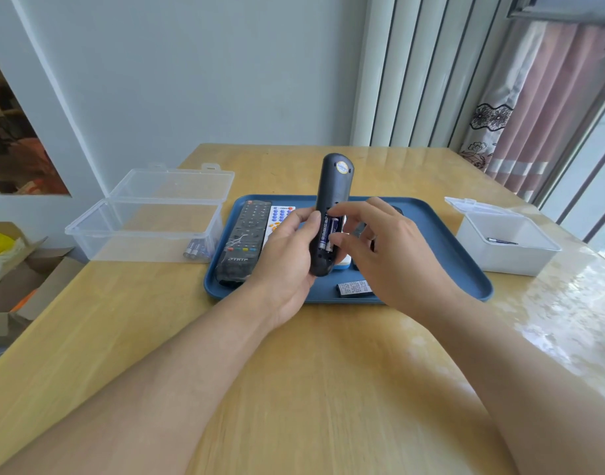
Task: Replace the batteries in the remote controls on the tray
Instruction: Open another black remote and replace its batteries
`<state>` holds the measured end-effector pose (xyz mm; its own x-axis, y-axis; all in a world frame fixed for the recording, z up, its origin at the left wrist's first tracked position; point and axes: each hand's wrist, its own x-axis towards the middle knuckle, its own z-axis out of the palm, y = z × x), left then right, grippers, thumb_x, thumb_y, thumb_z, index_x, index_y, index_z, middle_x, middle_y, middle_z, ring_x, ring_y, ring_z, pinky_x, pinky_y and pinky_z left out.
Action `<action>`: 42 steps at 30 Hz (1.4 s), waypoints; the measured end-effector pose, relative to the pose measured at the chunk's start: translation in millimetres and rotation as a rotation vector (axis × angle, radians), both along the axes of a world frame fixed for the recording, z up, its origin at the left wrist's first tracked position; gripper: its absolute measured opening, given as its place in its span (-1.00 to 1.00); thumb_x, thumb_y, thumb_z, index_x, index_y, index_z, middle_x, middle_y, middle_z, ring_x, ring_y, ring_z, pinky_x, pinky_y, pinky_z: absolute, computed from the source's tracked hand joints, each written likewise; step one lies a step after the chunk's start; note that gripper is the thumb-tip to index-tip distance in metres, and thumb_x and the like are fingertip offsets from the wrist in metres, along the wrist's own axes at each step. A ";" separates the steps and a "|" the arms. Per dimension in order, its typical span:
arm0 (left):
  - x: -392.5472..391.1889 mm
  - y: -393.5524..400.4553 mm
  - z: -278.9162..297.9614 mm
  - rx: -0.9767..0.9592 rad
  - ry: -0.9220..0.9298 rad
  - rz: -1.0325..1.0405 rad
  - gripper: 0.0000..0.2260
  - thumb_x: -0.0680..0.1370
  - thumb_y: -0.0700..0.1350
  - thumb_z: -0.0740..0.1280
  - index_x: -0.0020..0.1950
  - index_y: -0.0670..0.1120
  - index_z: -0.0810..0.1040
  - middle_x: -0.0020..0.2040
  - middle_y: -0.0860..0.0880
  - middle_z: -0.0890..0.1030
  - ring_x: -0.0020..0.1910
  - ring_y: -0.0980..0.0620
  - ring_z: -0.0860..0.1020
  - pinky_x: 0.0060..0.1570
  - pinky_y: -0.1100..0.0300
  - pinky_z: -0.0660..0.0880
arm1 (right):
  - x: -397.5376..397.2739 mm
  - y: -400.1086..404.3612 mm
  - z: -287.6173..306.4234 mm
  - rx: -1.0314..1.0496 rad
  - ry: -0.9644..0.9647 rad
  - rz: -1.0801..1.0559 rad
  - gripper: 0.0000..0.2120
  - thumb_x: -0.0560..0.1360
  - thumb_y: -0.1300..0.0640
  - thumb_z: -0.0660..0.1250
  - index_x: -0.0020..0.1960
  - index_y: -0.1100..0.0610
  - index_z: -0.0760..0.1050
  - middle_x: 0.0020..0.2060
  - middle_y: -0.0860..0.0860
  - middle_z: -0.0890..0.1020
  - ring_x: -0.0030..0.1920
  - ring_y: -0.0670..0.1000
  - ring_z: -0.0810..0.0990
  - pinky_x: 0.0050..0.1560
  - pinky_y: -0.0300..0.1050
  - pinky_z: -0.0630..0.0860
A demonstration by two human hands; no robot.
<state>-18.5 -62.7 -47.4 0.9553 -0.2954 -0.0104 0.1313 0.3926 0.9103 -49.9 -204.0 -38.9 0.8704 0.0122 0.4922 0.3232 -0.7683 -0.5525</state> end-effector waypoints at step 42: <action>-1.7 6.1 15.3 0.004 0.024 0.052 -0.83 0.68 -0.10 0.27 0.19 -0.08 0.62 -0.11 0.00 0.69 -0.22 0.06 0.63 -0.11 0.22 0.49 | -7.1 2.2 11.1 0.673 0.351 0.104 -0.84 0.62 0.23 0.26 -0.04 0.06 0.59 -0.48 -0.15 0.39 -0.46 -0.07 0.24 -0.47 -0.24 0.19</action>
